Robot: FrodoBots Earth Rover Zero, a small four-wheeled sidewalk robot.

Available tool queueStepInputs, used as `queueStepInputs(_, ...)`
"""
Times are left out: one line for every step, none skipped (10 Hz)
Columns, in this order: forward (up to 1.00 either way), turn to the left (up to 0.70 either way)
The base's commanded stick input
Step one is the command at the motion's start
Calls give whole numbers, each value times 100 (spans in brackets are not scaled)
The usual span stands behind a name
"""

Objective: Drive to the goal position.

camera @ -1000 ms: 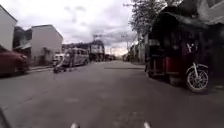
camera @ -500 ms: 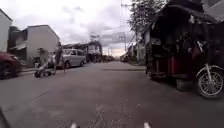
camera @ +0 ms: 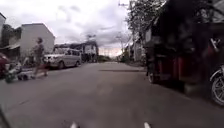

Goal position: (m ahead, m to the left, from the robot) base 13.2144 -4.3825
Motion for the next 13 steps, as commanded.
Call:
queueStepInputs(70,-25)
queueStepInputs(70,1)
queueStepInputs(70,7)
queueStepInputs(70,1)
queueStepInputs(70,-15)
queueStepInputs(70,-32)
queueStepInputs(70,-24)
queueStepInputs(70,-6)
queueStepInputs(70,2)
queueStepInputs(70,0)
queueStepInputs(70,0)
queueStepInputs(70,0)
queueStepInputs(70,7)
